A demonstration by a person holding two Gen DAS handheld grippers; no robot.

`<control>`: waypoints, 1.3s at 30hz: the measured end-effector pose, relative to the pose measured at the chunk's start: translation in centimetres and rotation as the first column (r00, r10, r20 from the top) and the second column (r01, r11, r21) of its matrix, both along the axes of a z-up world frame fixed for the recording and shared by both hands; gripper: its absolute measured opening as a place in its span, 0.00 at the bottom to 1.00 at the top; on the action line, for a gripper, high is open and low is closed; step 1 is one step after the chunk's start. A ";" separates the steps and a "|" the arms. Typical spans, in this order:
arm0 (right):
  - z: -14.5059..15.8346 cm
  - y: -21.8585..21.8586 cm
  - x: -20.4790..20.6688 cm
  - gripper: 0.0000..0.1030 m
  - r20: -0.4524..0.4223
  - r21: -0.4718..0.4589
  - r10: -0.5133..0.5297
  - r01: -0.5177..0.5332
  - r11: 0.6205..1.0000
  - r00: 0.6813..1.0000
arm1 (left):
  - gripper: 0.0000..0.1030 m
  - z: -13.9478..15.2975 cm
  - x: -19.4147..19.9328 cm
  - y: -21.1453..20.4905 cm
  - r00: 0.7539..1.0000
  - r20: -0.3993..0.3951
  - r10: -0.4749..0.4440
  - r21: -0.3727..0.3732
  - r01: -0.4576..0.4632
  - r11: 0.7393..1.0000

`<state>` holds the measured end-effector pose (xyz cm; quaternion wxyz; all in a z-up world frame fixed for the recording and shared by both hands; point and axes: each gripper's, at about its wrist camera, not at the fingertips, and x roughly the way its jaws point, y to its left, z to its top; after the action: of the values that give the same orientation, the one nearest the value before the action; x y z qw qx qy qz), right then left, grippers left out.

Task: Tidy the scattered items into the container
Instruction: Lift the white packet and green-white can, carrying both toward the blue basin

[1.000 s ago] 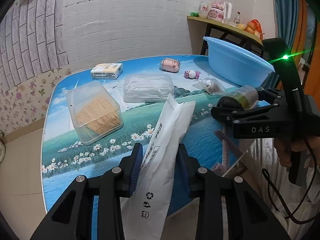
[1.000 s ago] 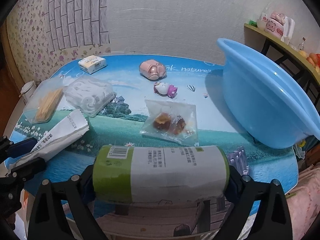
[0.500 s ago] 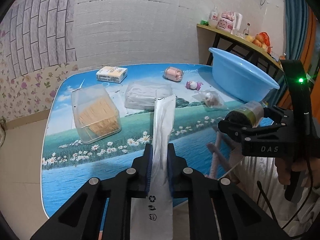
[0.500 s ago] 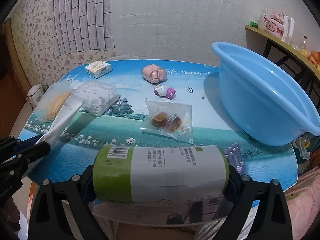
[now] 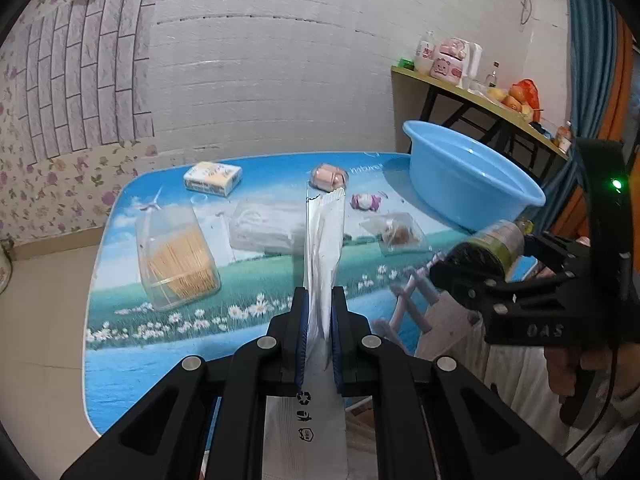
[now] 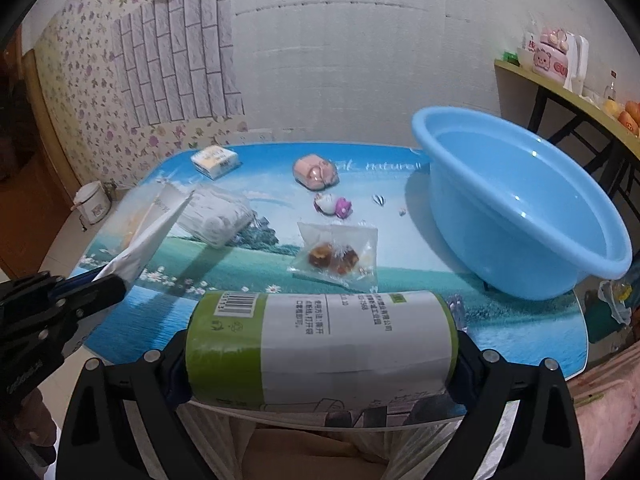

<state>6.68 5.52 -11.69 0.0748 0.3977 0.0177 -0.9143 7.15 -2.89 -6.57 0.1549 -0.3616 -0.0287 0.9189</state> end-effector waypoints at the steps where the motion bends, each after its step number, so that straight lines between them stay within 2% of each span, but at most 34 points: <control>1: 0.3 0.1 0.1 0.94 -0.004 -0.007 0.005 -0.005 1.000 1.000 | 0.09 0.4 0.0 0.2 1.000 -0.003 0.013 -0.003 -0.013 1.000; 6: 1.9 0.7 0.3 0.94 0.001 -0.052 0.012 -0.012 0.999 1.000 | 0.09 2.0 -0.1 0.8 0.997 -0.007 0.071 0.019 -0.071 0.997; 10: 3.6 1.2 0.6 0.94 -0.031 -0.063 0.020 -0.022 0.998 0.999 | 0.09 3.1 -0.5 0.9 0.994 -0.001 0.109 0.046 -0.109 0.993; 14: 5.5 2.2 0.7 0.94 -0.055 -0.105 0.022 -0.028 0.994 0.998 | 0.09 4.2 -0.9 1.5 0.993 -0.009 0.121 0.029 -0.121 0.992; 21: 8.8 4.1 0.4 0.94 -0.114 -0.115 0.003 -0.016 0.993 0.994 | 0.09 6.5 -1.5 2.6 0.992 -0.035 0.125 0.034 -0.124 0.992; 31: 11.5 8.3 -0.4 0.94 -0.152 -0.120 -0.068 0.050 0.991 0.986 | 0.09 8.8 -3.8 6.1 0.996 -0.056 0.065 0.039 -0.063 0.997; 39: 11.7 13.6 -2.1 0.94 -0.140 -0.128 -0.176 0.159 0.979 0.974 | 0.09 10.0 -6.8 10.3 0.998 -0.060 -0.010 0.055 0.014 0.998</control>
<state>4.57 19.15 0.01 0.0187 0.3228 -0.0637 -0.9441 0.40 7.45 3.47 0.1711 -0.3297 -0.0473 0.9272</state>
